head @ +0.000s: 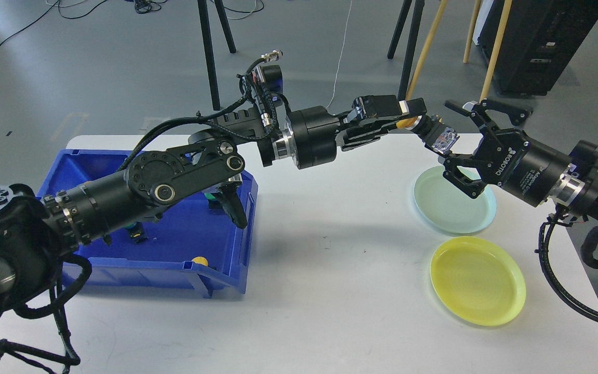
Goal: Pass button and place on color plate
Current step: 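Close the right gripper on the button and release the left gripper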
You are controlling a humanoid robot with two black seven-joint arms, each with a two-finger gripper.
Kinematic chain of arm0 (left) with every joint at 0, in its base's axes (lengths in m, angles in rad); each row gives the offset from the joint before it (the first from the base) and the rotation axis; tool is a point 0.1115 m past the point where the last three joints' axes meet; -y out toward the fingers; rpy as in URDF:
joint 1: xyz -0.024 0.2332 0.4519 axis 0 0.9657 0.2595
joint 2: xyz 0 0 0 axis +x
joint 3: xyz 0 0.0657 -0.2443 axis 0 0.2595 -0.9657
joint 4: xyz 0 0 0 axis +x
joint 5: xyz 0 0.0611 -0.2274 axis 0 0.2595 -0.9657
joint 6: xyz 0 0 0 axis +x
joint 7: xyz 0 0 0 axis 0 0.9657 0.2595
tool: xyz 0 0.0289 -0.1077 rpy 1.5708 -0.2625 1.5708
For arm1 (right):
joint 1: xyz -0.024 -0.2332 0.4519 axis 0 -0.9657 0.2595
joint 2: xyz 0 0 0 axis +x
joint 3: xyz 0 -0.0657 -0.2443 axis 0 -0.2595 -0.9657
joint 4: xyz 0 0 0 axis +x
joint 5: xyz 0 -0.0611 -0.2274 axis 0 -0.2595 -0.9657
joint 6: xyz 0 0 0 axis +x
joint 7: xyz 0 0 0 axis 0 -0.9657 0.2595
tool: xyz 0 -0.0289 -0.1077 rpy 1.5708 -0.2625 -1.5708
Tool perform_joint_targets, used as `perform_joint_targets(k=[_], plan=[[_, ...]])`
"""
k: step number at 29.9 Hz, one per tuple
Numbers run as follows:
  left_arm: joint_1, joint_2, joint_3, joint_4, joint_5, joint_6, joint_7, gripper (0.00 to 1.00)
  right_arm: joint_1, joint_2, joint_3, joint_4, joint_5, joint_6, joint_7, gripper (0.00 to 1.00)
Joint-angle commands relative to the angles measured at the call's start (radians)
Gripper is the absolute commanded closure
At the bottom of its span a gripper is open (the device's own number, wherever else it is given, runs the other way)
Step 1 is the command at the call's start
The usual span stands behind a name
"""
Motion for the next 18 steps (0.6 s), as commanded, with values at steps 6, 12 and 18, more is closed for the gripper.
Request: perform_joint_targets(k=[6,12,18], plan=[[0.002,-0.001,-0.006,0.008,-0.004,0.000,0.000,0.97,-0.016,-0.001,-0.001,0.041,0.000,0.000,0.012,0.06],[0.005,-0.004,-0.006,0.014,-0.050,0.002,0.000,0.97,-0.024,-0.001,0.002,0.050,0.004,0.000,0.042,0.08],[0.005,-0.004,-0.006,0.015,-0.050,0.002,0.000,0.97,-0.030,0.010,0.000,0.050,0.016,0.000,0.131,0.13]])
